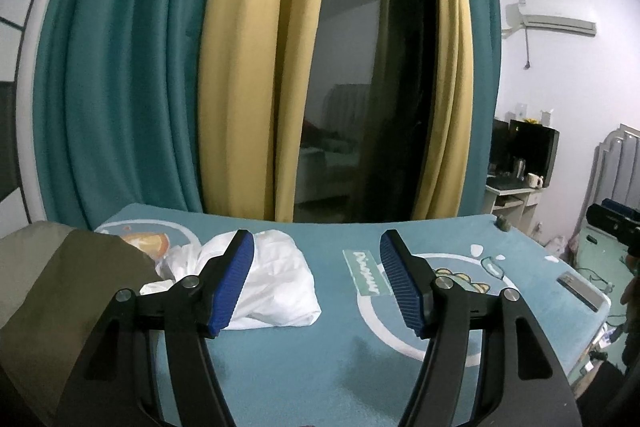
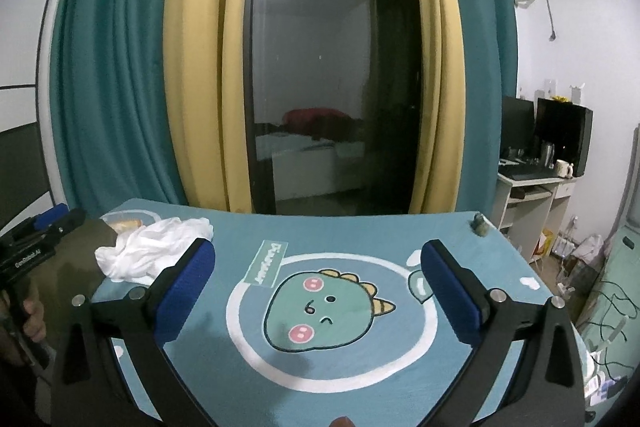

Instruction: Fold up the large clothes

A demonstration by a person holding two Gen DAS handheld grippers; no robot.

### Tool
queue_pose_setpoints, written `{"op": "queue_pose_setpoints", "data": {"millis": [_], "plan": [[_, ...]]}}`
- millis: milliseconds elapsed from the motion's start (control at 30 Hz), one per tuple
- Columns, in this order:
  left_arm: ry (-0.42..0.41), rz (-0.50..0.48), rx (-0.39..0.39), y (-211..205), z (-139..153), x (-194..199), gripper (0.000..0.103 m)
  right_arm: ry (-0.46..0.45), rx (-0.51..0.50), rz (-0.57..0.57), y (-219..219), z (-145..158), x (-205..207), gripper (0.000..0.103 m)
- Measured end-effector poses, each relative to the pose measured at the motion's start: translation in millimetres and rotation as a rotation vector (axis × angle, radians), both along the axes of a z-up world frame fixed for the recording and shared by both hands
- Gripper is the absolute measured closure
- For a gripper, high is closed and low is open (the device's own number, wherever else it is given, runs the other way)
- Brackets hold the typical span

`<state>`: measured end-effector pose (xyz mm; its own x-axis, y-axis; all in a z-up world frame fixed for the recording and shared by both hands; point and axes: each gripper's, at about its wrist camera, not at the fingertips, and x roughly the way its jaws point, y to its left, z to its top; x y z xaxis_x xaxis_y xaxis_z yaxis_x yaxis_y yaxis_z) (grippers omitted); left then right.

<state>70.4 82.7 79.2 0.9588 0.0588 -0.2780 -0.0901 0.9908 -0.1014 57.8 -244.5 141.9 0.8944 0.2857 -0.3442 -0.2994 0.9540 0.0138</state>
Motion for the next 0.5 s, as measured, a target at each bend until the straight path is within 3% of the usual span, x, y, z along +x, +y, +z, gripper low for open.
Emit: {"op": "queue_pose_setpoints", "data": {"millis": [500], "plan": [[0.023, -0.036, -0.002, -12, -11, 16, 0.034, 0.05, -0.005, -0.007, -6, -14, 19, 0.002]]}}
